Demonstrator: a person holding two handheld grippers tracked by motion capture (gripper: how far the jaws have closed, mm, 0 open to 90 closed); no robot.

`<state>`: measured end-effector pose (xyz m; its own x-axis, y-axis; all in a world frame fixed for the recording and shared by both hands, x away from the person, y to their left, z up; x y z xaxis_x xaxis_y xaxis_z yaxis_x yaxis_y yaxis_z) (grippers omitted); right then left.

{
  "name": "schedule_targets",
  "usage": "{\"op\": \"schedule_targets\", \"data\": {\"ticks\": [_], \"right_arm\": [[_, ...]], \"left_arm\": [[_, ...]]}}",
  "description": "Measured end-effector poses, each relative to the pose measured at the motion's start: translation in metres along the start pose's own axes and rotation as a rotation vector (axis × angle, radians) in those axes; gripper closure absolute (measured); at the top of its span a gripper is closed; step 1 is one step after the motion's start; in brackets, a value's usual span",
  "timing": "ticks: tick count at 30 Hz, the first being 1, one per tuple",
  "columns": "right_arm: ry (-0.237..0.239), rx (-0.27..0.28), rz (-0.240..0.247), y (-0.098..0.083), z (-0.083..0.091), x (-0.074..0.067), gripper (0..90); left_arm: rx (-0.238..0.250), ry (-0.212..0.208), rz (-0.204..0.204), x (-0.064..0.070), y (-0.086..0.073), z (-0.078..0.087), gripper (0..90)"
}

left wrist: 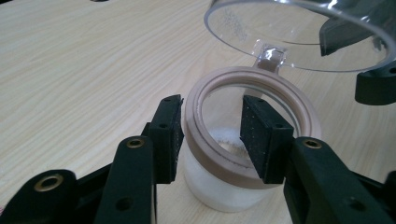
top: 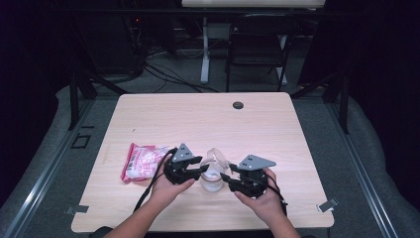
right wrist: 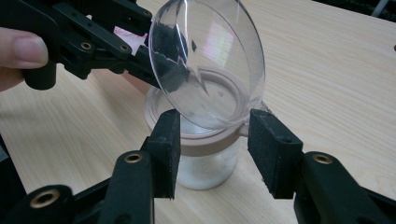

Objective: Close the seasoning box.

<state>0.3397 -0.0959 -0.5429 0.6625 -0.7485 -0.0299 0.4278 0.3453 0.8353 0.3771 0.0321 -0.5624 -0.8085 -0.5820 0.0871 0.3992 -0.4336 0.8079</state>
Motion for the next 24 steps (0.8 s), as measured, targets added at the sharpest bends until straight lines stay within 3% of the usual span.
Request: {"op": "schedule_targets", "data": {"ticks": [7, 24], "right_arm": [[-0.005, -0.004, -0.003, -0.0008, 0.0003, 0.0026, 54.8], [-0.011, 0.005, -0.020, -0.0010, 0.0013, 0.0077, 56.6]], "left_arm": [[-0.021, -0.001, -0.003, 0.0002, -0.0040, -0.0035, 63.3], [-0.013, -0.002, 0.004, -0.0009, -0.0046, -0.0044, 65.0]]}}
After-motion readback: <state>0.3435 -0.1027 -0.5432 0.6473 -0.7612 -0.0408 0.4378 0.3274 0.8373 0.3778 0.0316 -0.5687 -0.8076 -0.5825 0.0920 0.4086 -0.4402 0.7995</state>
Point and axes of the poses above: each handheld gripper's, and its own axes: z roughly backward along the jaws, y roughly out of its top, x roughly to its right, the point moved 9 cm from there along -z, roughly forward along the jaws, and after that the axes turned 2 degrees about -y, right-handed, at the moved point
